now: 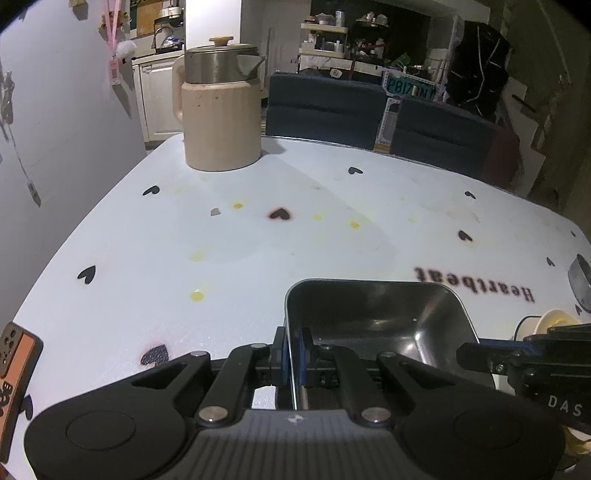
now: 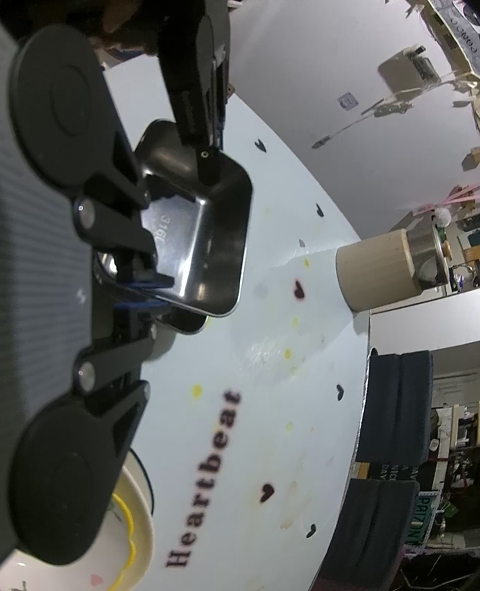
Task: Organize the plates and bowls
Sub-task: 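Lower the small steel tray into the large steel tray with both grippers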
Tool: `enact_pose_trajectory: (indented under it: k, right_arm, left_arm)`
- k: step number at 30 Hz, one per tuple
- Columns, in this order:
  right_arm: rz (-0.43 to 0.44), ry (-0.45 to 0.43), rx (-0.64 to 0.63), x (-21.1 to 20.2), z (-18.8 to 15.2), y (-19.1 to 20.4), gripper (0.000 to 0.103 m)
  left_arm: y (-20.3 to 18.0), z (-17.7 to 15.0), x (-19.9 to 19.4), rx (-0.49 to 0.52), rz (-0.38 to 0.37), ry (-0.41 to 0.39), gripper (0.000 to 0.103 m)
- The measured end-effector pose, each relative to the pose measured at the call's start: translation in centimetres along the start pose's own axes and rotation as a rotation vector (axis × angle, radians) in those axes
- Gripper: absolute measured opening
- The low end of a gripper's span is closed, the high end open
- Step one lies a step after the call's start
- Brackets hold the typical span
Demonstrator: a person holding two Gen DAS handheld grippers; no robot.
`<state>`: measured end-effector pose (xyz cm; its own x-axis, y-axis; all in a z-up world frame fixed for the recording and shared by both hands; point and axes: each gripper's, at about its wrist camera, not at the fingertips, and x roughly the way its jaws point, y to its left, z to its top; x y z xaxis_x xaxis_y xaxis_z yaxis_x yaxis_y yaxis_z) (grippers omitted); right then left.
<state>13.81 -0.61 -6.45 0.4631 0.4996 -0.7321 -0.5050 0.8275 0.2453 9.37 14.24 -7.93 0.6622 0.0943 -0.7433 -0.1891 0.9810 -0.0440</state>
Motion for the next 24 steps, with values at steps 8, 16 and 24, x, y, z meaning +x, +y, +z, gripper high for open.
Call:
enact_pose_trajectory:
  k: [8,16,24]
  right_arm:
    - [0.004,0.008,0.026,0.2,-0.1,0.2,0.009]
    - [-0.019,0.034,-0.011,0.7,-0.1,0.7,0.009]
    - [-0.029,0.06,-0.002,1.3,-0.1,0.8,0.008]
  left_arm:
    - [-0.3,0.3,1.2,0.029,0.025,0.008,0.006]
    - [-0.3,0.0,2.2,0.076,0.057,0.039,0.007]
    - [-0.3,0.0,2.3,0.091,0.057,0.035,0.012]
